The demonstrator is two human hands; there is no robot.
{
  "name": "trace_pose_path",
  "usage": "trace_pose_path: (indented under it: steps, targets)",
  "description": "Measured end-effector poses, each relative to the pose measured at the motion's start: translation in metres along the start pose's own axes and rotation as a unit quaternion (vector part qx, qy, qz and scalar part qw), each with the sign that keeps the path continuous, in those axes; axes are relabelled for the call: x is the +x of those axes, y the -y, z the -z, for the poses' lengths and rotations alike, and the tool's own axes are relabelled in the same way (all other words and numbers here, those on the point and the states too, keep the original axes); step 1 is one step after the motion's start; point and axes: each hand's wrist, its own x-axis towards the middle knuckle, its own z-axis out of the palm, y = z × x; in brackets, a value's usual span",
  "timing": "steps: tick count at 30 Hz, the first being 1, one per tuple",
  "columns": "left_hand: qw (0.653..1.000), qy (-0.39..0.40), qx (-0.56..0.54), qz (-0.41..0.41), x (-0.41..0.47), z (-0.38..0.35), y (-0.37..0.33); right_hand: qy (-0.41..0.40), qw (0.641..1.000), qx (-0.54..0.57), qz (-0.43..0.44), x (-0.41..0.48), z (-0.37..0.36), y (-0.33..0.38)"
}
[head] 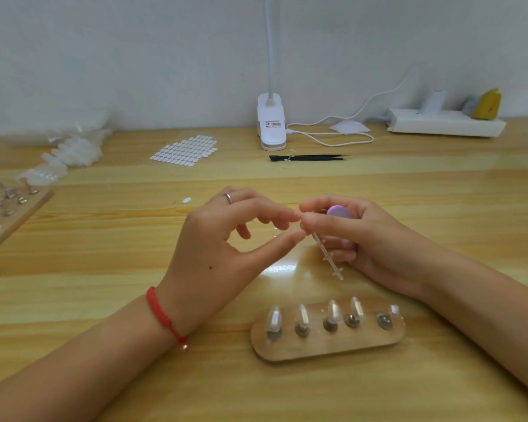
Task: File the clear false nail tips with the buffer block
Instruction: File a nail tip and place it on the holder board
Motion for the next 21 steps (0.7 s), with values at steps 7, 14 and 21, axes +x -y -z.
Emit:
trace_pose_path:
  steps: [7,14,21]
  targets:
    - [0.964,0.029,-0.130,0.229,0.0024,-0.0024,0.0019,-0.043,0.999,-0.002,0.010,0.0032,0.0004,-0.0036]
    - [0.915,0.051,-0.261,0.302,0.0048,0.0002,0.0031,-0.012,1.000,0.006,0.019,0.0018,-0.0001,-0.0017]
    - [0.901,0.089,-0.279,0.319,0.0053,0.0013,0.0082,0.001,0.999,0.028,0.015,0.0013,0.0004,-0.0012]
